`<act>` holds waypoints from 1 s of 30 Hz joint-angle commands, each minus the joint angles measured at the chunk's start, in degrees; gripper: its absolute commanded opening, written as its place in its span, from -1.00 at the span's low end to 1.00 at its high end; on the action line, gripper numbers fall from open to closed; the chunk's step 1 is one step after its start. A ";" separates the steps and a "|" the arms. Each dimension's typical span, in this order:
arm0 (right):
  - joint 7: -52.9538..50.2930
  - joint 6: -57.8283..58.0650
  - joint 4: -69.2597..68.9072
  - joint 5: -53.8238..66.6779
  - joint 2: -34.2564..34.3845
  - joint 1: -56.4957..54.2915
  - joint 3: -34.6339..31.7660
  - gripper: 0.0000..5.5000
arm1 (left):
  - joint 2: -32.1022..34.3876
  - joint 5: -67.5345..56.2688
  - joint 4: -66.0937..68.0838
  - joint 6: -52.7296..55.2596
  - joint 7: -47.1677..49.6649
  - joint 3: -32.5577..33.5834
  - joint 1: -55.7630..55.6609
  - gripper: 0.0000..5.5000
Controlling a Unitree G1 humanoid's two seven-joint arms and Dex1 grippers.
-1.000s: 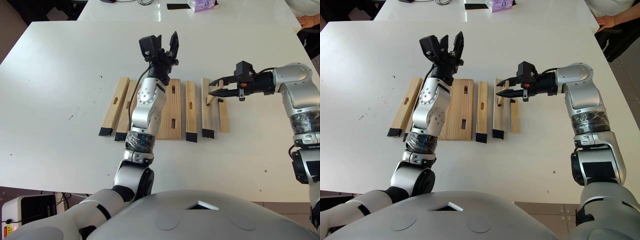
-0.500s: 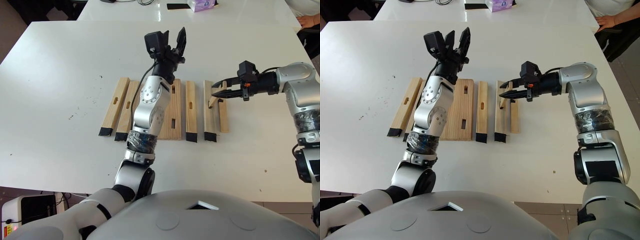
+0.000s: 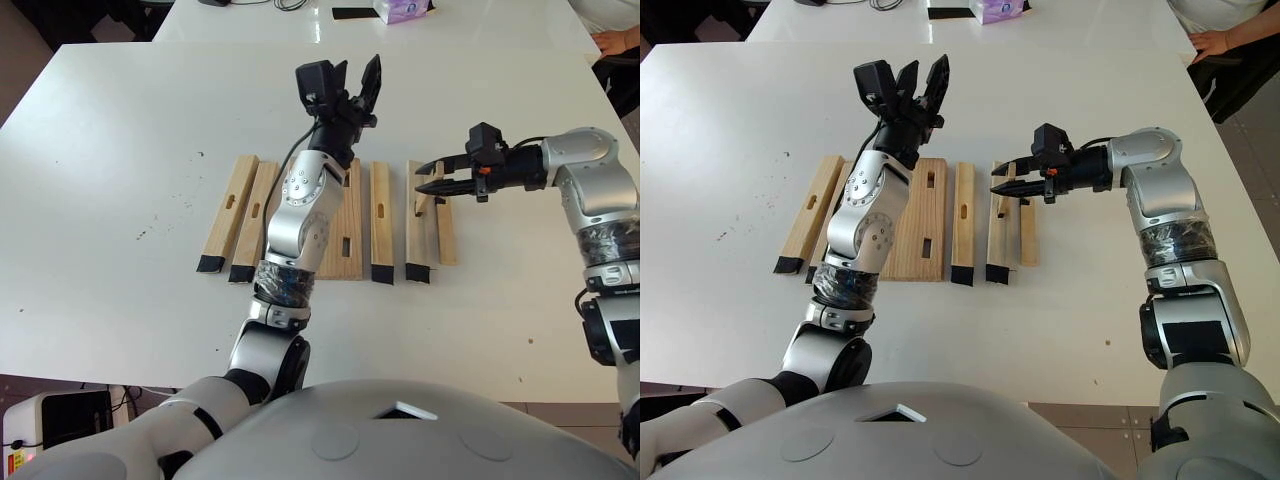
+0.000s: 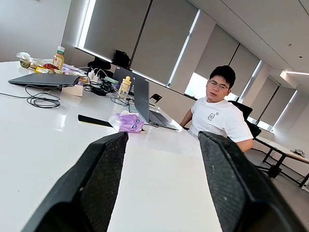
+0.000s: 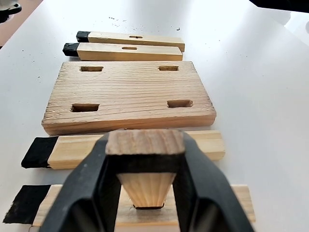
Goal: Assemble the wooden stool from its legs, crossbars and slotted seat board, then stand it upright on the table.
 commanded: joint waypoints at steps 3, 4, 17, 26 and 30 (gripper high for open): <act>-4.04 -0.61 3.78 -2.85 1.65 4.31 0.26 -0.52 | -2.54 -0.10 0.62 -0.23 0.33 0.94 3.37 -0.01; -3.90 -1.40 3.05 -1.48 1.80 4.31 -1.17 -0.52 | -2.50 -0.14 0.67 -0.27 0.34 1.14 3.34 -0.01; -10.78 11.94 -17.77 6.92 0.07 13.21 -9.80 -0.19 | -1.38 -0.55 -1.97 0.40 0.23 3.35 4.92 -0.01; -14.18 17.18 -32.10 11.60 -5.09 17.21 -17.25 -0.19 | -0.50 -1.26 -4.51 1.65 0.40 3.66 6.51 -0.01; -16.22 19.29 -35.23 14.43 -4.86 16.65 -18.94 -0.19 | -0.47 -1.03 -4.26 1.50 0.47 3.66 6.27 -0.01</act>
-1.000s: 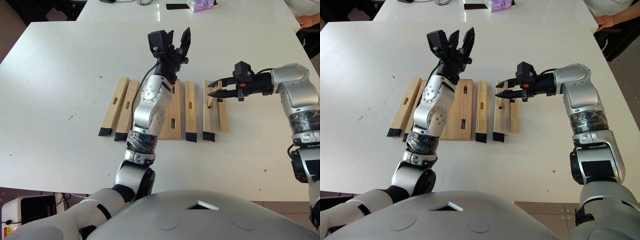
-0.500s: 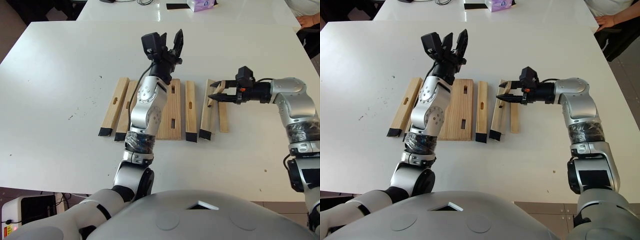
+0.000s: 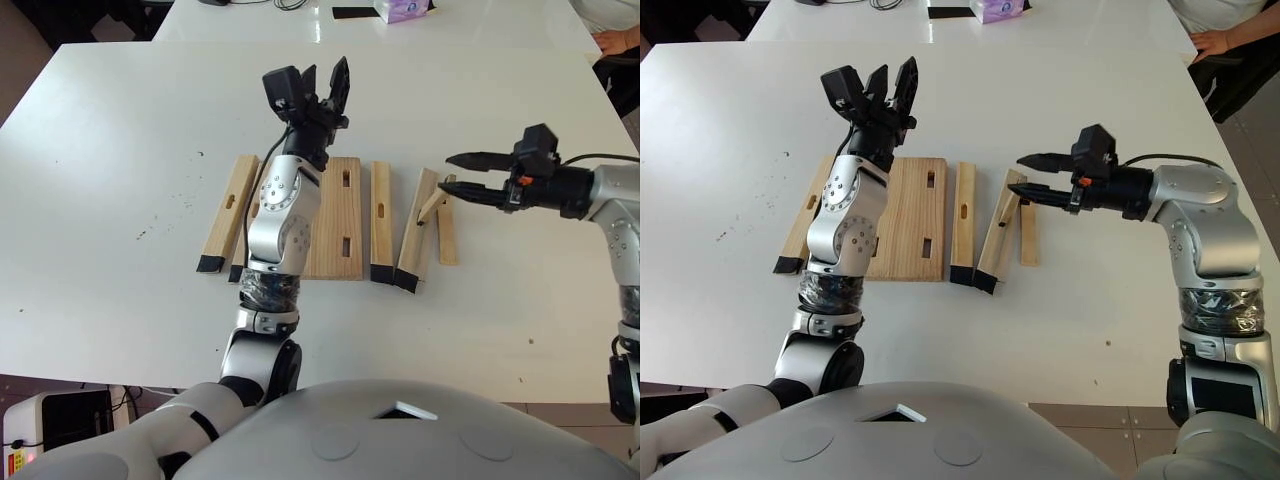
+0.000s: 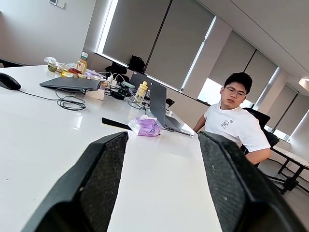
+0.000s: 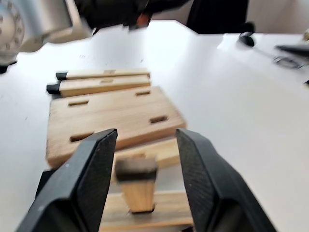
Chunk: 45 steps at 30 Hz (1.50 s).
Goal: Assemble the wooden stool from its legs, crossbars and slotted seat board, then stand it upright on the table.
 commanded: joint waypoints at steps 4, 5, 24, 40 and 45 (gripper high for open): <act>-7.00 7.47 -5.72 10.08 3.40 -4.95 -4.36 -0.19 | -2.73 0.05 0.44 -0.08 0.55 -0.05 2.97 -0.01; -8.67 8.32 -6.24 11.11 4.83 -5.38 -4.09 -0.19 | -2.75 0.05 0.66 -0.15 0.54 0.02 2.79 -0.01; -20.09 6.27 -7.76 11.98 15.15 -6.24 -1.77 -0.19 | -3.03 -0.68 3.68 -1.29 -0.59 0.32 0.94 -0.01; -21.07 0.20 -5.28 8.07 16.37 -1.53 2.51 -0.19 | -4.02 -0.68 5.72 -2.65 -0.16 1.06 -0.07 -0.01; -24.05 12.56 -19.19 20.73 10.90 -4.31 -2.51 -0.19 | -4.34 -1.13 4.28 -2.96 1.06 1.80 1.05 -0.01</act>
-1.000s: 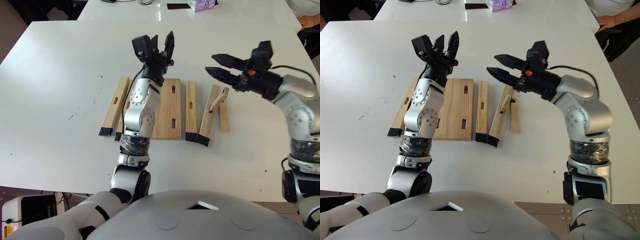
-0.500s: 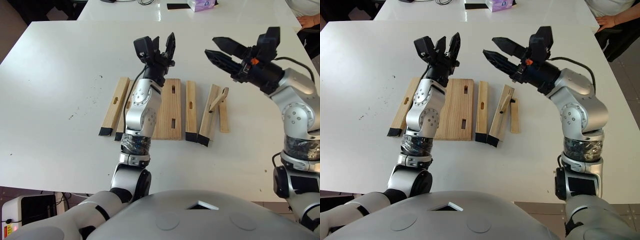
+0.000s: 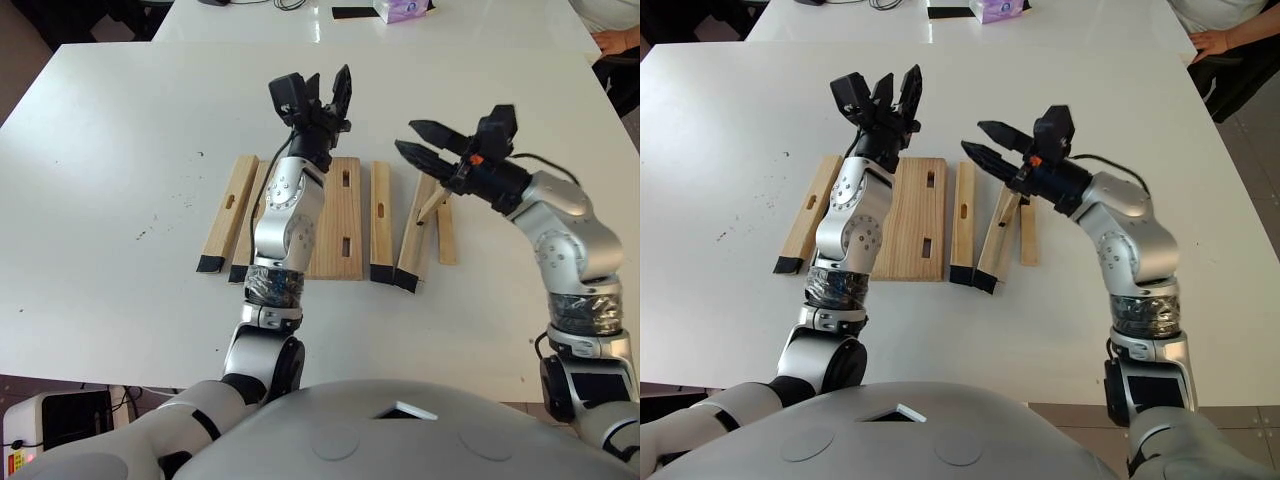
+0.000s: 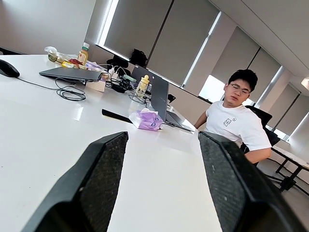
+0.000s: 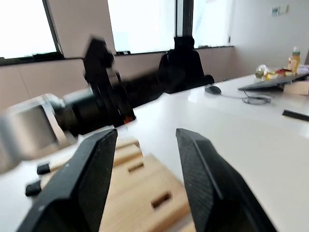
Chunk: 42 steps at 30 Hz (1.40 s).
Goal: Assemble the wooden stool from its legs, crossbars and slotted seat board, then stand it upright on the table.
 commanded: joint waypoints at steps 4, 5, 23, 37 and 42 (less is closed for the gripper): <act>13.64 6.77 -20.13 0.96 -21.59 15.19 2.55 -0.19 | -3.75 -0.95 -4.54 -0.06 3.27 1.38 4.43 -0.01; 15.56 5.10 -20.42 -1.98 -24.23 18.85 3.87 -0.19 | -3.93 -1.51 -5.68 0.48 3.61 1.45 5.13 -0.01; 7.23 -8.10 -6.54 -31.59 -18.31 21.50 24.09 -0.19 | -3.90 -3.06 -10.66 5.68 5.80 -2.77 8.02 -0.01; 12.25 -9.70 -4.17 -30.16 -23.41 21.89 17.02 -0.19 | -4.60 -2.90 -10.12 2.54 7.44 -3.02 8.48 -0.01; 3.49 0.05 -6.81 -26.12 -16.83 18.10 11.01 -0.19 | -4.21 -2.97 -10.06 2.20 7.42 -3.01 8.75 -0.01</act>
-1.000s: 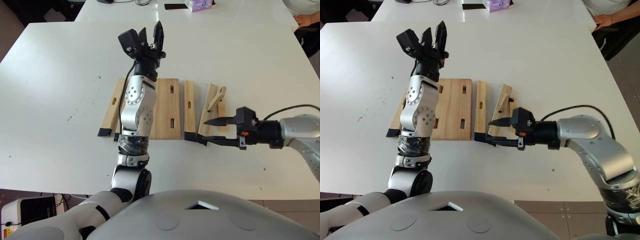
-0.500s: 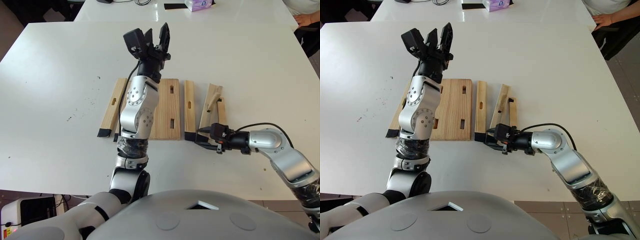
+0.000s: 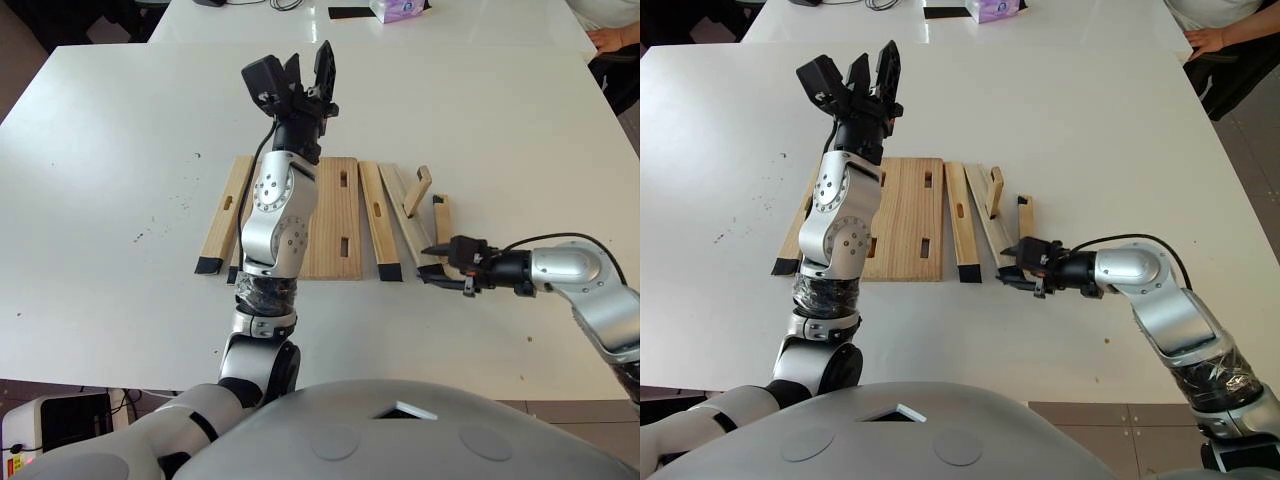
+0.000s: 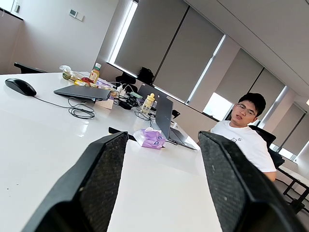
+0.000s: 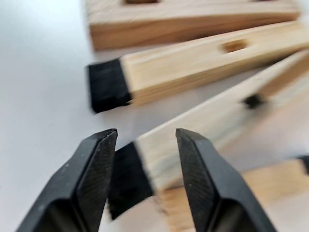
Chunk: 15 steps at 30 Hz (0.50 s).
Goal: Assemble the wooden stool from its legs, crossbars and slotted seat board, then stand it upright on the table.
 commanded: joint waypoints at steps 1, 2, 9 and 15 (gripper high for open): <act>-9.17 9.77 -2.05 0.69 4.98 -3.93 -3.62 -0.19 | -5.45 -0.34 0.18 -0.50 0.79 -1.34 6.70 -0.01; -11.93 12.72 -3.04 0.16 6.17 -3.73 -3.96 -0.19 | -5.46 -0.35 0.08 -0.59 0.84 -1.31 6.85 -0.01; -25.84 30.28 -12.81 1.43 15.83 0.30 -4.60 -0.08 | -5.18 -0.78 0.02 -0.44 0.84 -1.48 7.17 -0.01; -34.11 40.99 -16.67 2.64 24.91 1.68 -4.87 -0.03 | -5.51 -0.51 0.33 -0.78 1.29 -1.87 6.88 -0.01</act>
